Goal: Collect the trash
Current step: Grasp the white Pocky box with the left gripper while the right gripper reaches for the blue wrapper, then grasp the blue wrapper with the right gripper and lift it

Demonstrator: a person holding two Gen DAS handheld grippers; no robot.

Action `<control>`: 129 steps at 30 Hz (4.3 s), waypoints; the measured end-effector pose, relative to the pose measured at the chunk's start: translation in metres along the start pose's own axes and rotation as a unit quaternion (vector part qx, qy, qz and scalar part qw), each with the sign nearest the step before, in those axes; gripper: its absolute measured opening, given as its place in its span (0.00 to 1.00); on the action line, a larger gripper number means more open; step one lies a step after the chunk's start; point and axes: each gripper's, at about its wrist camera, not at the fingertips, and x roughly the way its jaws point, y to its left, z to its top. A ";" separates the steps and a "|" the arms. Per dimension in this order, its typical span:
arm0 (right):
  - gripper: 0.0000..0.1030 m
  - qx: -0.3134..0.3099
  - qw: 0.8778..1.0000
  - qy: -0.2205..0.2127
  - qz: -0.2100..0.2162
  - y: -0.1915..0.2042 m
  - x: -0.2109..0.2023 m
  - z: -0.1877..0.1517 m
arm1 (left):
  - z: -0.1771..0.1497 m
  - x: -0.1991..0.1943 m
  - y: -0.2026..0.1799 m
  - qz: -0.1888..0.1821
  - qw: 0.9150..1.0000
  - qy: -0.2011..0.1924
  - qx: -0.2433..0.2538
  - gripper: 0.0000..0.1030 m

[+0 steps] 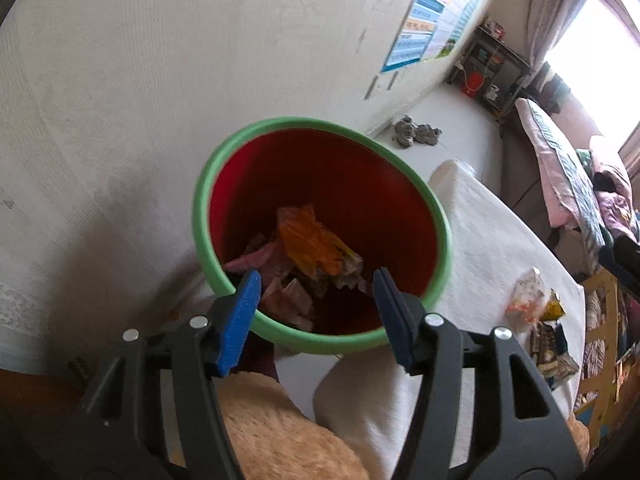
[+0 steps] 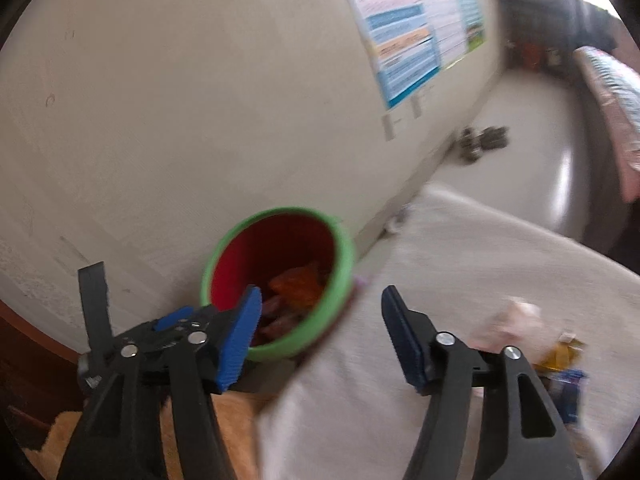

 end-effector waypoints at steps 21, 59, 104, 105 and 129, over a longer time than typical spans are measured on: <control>0.32 0.143 0.971 0.124 -0.149 -0.199 -0.011 -0.141 | -0.072 0.000 -0.160 -0.077 0.983 0.078 0.147 0.56; 0.51 0.215 0.968 0.048 -0.118 -0.206 -0.076 -0.173 | -0.098 0.062 -0.215 -0.056 0.964 0.171 0.197 0.41; 0.33 0.219 0.968 0.081 -0.089 -0.215 -0.049 -0.161 | -0.098 0.032 -0.207 -0.086 0.973 0.123 0.178 0.40; 0.31 0.216 0.969 0.083 -0.086 -0.214 -0.048 -0.160 | -0.098 0.032 -0.206 -0.085 0.973 0.124 0.176 0.40; 0.16 0.211 0.972 0.062 -0.084 -0.193 -0.063 -0.160 | -0.096 0.029 -0.198 -0.085 0.976 0.114 0.164 0.42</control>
